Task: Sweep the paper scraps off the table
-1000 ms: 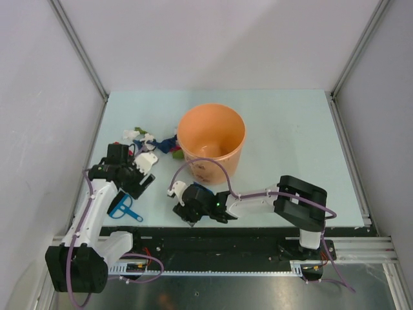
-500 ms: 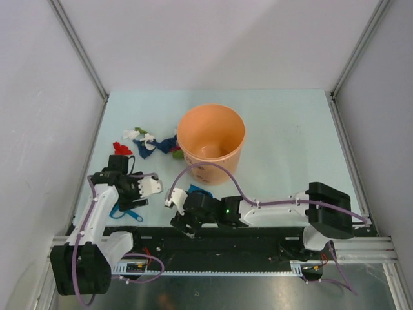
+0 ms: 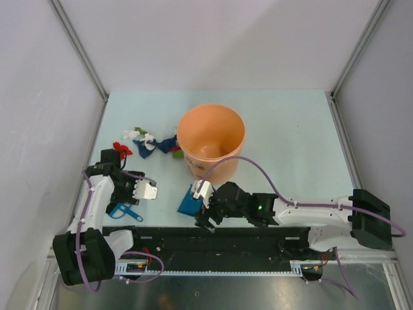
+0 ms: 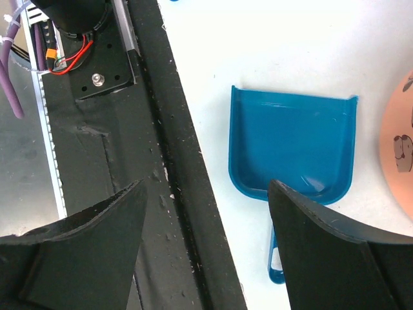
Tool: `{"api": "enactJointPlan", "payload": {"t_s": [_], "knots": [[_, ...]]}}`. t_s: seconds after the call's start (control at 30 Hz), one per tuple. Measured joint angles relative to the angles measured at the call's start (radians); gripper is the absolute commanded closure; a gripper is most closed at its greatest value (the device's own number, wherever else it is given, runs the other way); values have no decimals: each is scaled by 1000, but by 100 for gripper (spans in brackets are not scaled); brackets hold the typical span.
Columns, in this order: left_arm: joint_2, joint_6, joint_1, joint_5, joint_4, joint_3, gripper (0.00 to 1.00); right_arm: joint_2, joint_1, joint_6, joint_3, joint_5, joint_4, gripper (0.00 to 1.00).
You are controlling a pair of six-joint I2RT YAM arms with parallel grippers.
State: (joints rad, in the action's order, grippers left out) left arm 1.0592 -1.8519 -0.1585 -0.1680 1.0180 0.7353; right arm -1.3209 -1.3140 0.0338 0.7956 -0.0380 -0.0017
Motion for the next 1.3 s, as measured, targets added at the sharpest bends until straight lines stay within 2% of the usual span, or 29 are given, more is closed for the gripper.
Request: {"api": "enactJointPlan", "payload": {"t_s": [0.13, 0.33, 0.53, 0.7, 0.73, 0.8, 0.83, 0.9, 0.93, 1.0, 1.1, 1.3], "knots": [[11, -12, 22, -13, 40, 0, 23, 19, 31, 0, -24, -24, 21, 21], [-104, -4, 182, -66, 123, -82, 23, 19, 56, 19, -29, -48, 54, 21], [-122, -34, 188, -40, 144, -174, 24, 16, 60, 46, -29, -70, 99, 21], [-122, -42, 197, -42, 88, -221, 27, 6, 60, 66, -29, -76, 108, 21], [-121, -41, 200, -41, 64, -244, 39, 4, 60, 68, -29, -76, 108, 21], [-117, -29, 205, -23, 19, -281, 46, 3, 60, 71, -29, -77, 109, 21], [-117, -27, 206, -8, 1, -286, 55, 3, 63, 71, -29, -77, 109, 21], [-116, -21, 206, 13, -24, -292, 66, 3, 67, 71, -29, -82, 109, 21], [-111, -19, 206, 19, -40, -294, 75, 3, 69, 71, -29, -84, 109, 21], [-85, -16, 206, 31, -68, -291, 82, 3, 75, 71, -29, -85, 110, 21], [-30, -16, 206, 42, -84, -269, 99, 3, 80, 71, -29, -85, 111, 21], [102, 63, 206, 11, -115, -185, 100, 3, 81, 80, -29, -76, 110, 22]]}}
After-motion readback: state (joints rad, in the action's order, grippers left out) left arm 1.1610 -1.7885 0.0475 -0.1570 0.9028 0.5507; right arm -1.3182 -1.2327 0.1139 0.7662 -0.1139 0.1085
